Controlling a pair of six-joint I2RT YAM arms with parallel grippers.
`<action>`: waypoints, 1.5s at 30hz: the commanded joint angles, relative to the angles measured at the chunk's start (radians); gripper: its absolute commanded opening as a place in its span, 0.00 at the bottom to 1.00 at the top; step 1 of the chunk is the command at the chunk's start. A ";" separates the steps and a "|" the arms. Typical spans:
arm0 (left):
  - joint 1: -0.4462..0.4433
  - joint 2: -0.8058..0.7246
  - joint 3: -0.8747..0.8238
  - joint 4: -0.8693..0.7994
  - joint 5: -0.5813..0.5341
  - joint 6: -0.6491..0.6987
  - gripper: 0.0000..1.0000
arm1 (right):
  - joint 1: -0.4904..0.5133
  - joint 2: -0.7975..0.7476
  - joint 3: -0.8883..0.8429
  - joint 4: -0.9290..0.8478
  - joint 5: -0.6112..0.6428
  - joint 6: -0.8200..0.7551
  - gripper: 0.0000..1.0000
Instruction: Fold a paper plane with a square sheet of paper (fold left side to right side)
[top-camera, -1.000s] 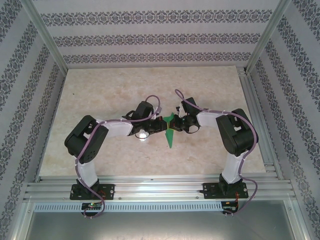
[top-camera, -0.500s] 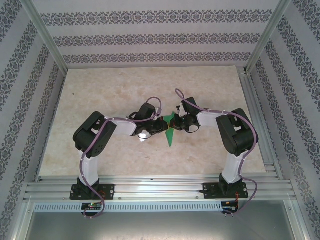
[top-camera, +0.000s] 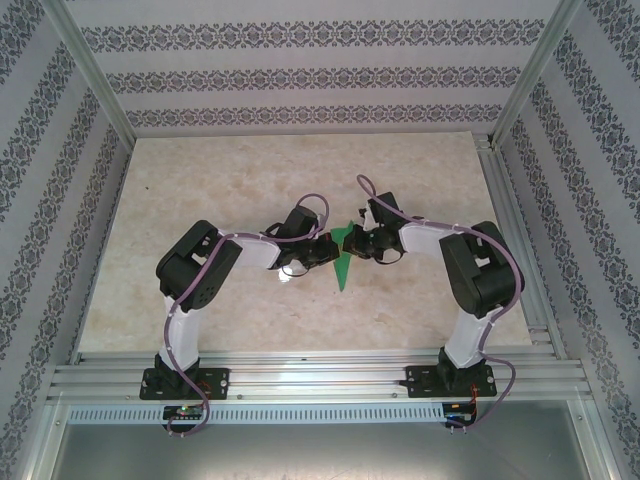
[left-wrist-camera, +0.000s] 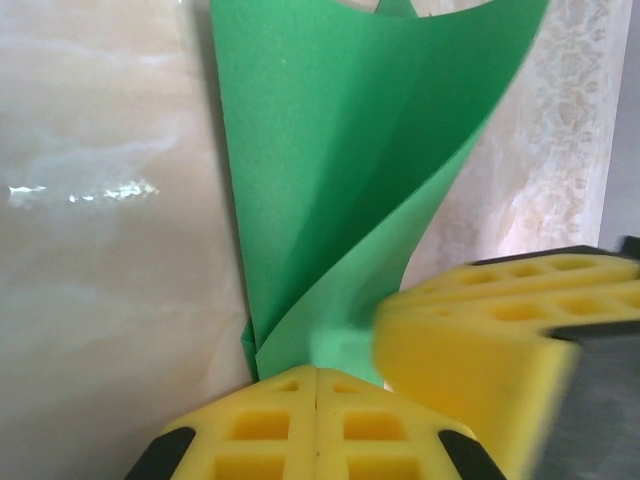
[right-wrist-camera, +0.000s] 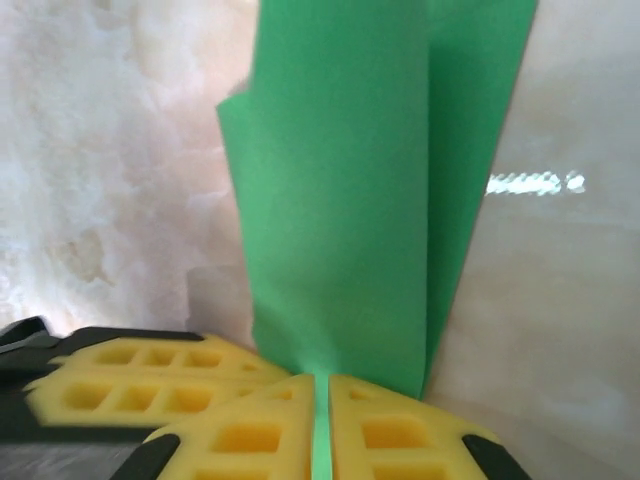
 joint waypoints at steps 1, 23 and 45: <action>-0.022 0.052 -0.006 -0.114 -0.081 0.041 0.00 | -0.042 -0.111 0.003 -0.035 0.017 -0.026 0.12; -0.065 0.055 0.057 -0.315 -0.203 0.109 0.00 | -0.006 0.095 0.066 0.010 0.068 -0.032 0.03; -0.069 0.072 0.079 -0.349 -0.201 0.119 0.00 | -0.071 0.197 0.260 -0.069 0.104 -0.133 0.03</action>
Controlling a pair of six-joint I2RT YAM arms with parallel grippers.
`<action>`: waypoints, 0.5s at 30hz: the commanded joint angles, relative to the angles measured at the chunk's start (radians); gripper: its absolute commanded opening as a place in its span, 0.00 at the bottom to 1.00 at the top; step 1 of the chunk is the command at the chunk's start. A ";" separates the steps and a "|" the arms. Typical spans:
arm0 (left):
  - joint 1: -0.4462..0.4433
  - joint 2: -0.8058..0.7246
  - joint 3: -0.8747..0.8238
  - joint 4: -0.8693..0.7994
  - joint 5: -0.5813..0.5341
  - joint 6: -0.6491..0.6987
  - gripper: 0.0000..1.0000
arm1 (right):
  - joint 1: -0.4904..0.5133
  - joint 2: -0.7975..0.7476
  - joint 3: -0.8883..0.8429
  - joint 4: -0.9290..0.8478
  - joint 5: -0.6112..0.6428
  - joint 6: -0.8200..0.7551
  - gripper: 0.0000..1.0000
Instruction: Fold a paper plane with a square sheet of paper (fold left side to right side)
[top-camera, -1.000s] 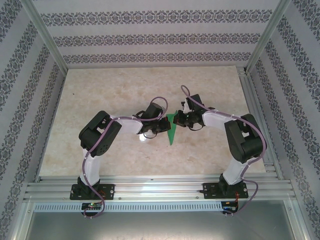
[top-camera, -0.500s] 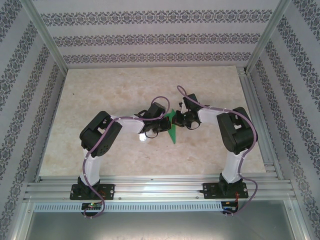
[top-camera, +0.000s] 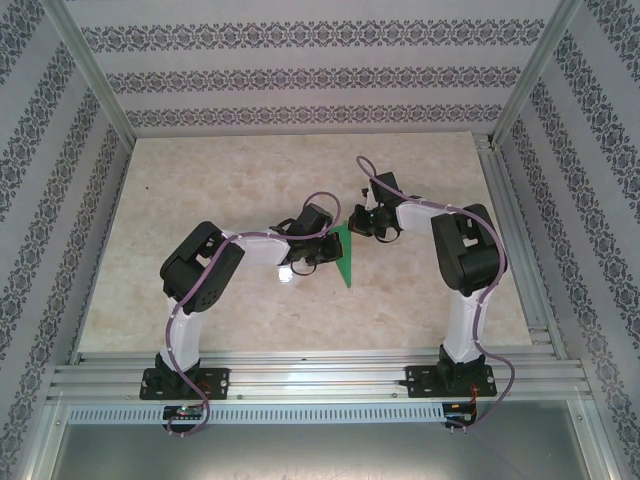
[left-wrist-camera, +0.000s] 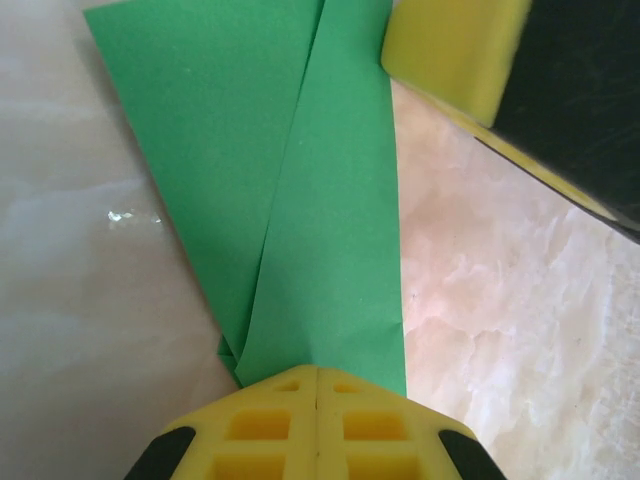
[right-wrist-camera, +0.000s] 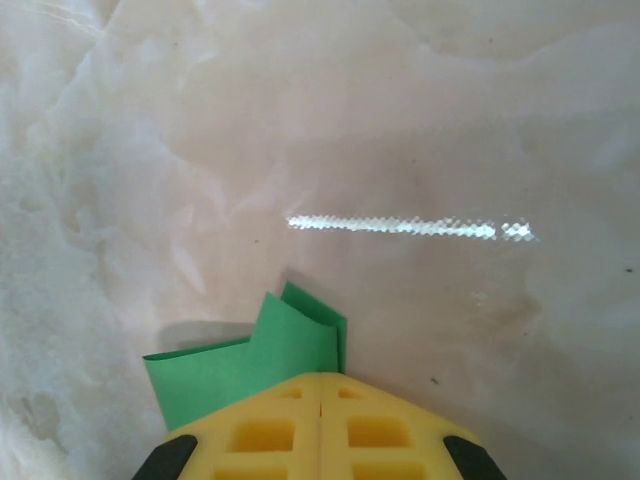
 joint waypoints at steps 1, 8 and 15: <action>-0.017 0.065 -0.031 -0.150 -0.039 0.028 0.00 | -0.013 -0.035 0.000 0.000 0.026 -0.024 0.03; -0.018 0.067 -0.030 -0.150 -0.037 0.030 0.00 | 0.010 -0.187 -0.085 -0.022 -0.003 -0.012 0.04; -0.019 0.067 -0.027 -0.153 -0.037 0.030 0.00 | 0.060 -0.158 -0.181 0.065 -0.019 0.058 0.04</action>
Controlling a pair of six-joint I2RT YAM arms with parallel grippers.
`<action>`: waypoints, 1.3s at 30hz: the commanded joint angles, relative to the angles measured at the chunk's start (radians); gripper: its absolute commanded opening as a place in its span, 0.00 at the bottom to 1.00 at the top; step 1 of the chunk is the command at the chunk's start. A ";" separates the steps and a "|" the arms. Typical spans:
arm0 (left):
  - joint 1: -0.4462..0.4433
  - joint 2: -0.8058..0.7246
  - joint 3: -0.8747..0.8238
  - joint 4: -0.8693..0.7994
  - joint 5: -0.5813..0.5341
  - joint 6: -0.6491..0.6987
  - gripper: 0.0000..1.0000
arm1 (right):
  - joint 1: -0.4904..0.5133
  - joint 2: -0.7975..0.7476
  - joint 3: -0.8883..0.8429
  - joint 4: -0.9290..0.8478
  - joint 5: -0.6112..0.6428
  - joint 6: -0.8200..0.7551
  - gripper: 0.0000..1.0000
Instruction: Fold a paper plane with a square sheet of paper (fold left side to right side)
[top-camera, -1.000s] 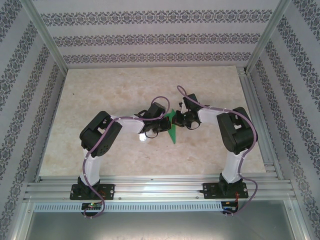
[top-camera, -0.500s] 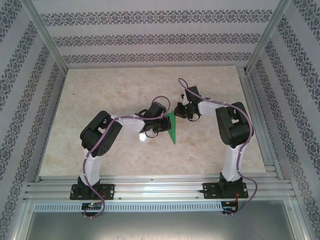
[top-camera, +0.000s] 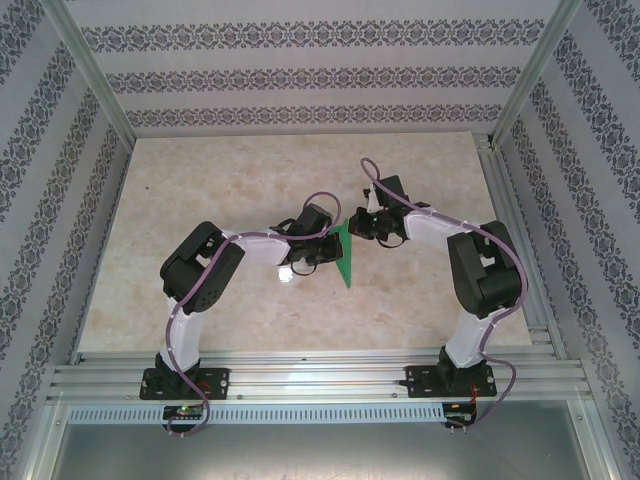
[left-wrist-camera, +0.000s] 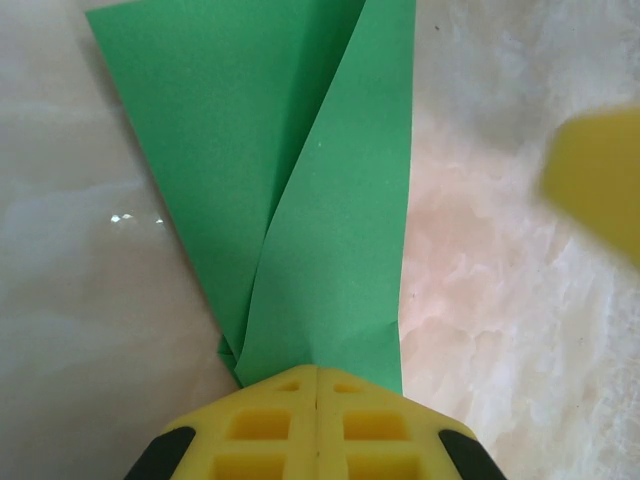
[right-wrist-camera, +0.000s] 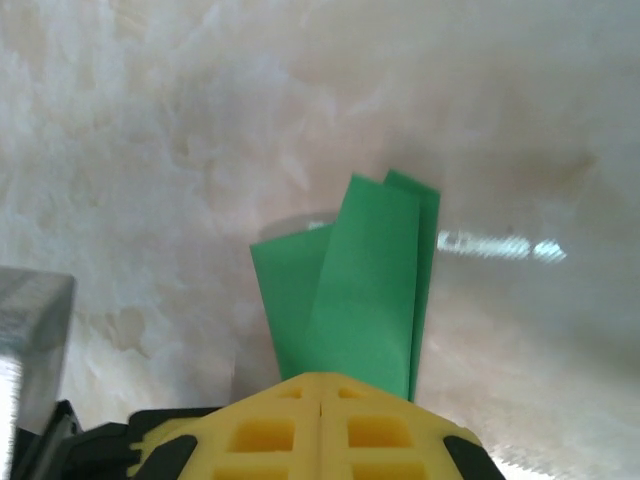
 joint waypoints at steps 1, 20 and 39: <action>-0.017 0.067 -0.027 -0.152 -0.032 0.025 0.00 | 0.019 0.050 -0.031 0.050 -0.017 0.039 0.04; -0.026 0.074 -0.010 -0.178 -0.038 0.033 0.00 | -0.024 0.271 0.249 -0.077 0.094 -0.087 0.04; -0.029 0.076 -0.003 -0.187 -0.039 0.037 0.00 | -0.063 0.379 0.443 -0.101 0.105 -0.075 0.05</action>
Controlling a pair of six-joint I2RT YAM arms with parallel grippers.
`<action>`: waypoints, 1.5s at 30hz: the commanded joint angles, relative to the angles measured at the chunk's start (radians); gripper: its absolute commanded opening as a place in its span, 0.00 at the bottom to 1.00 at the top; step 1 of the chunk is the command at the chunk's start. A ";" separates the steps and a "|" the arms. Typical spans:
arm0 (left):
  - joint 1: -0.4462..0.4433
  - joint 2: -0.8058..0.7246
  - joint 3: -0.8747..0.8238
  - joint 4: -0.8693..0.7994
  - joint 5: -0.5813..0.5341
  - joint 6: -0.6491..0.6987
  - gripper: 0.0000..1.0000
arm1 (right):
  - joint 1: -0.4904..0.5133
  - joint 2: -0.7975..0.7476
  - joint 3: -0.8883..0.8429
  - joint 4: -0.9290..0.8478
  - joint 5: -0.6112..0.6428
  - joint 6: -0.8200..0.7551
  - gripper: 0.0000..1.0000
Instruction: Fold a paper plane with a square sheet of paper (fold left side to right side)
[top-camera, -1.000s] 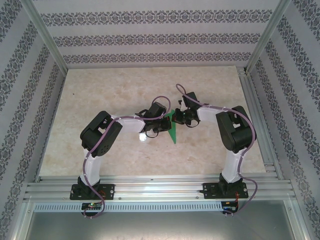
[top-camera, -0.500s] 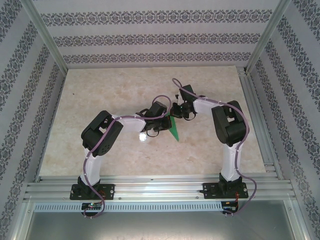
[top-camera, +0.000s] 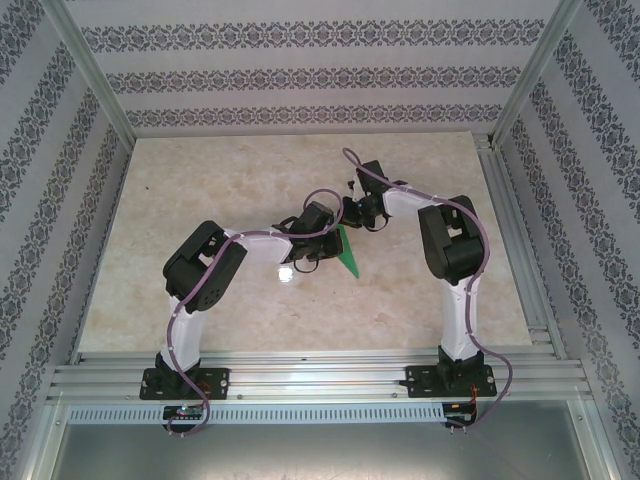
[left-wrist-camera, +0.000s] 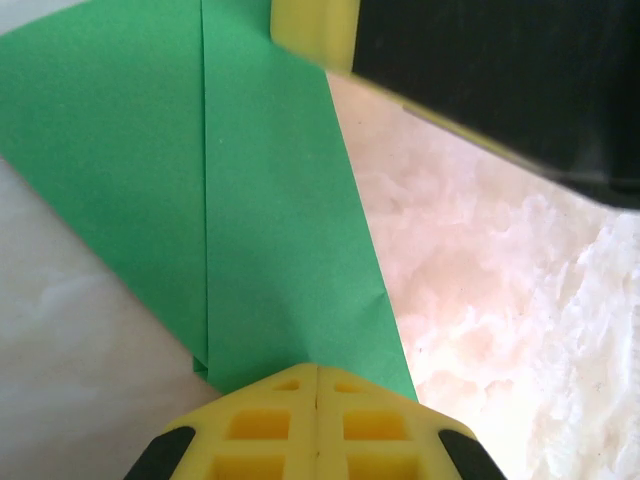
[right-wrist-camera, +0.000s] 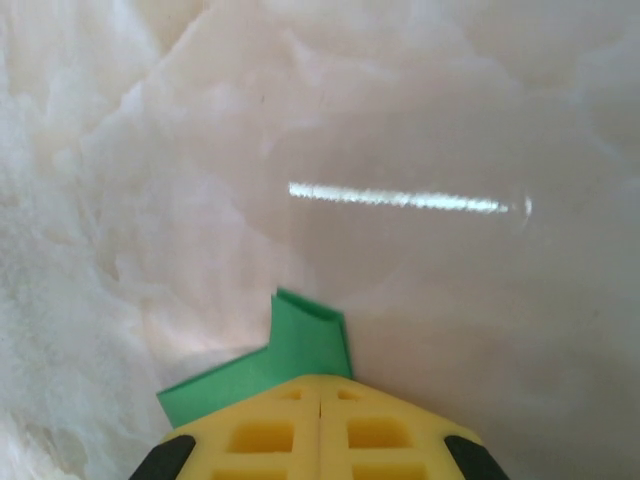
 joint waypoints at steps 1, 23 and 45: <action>-0.025 0.056 -0.038 -0.179 0.025 0.023 0.00 | -0.046 0.039 0.046 0.083 0.120 -0.004 0.06; -0.026 0.034 -0.060 -0.148 0.049 0.019 0.00 | 0.005 -0.611 -0.647 0.182 -0.059 0.109 0.06; 0.005 -0.008 -0.034 -0.144 0.103 0.039 0.00 | 0.093 -0.454 -0.752 0.237 -0.023 0.110 0.06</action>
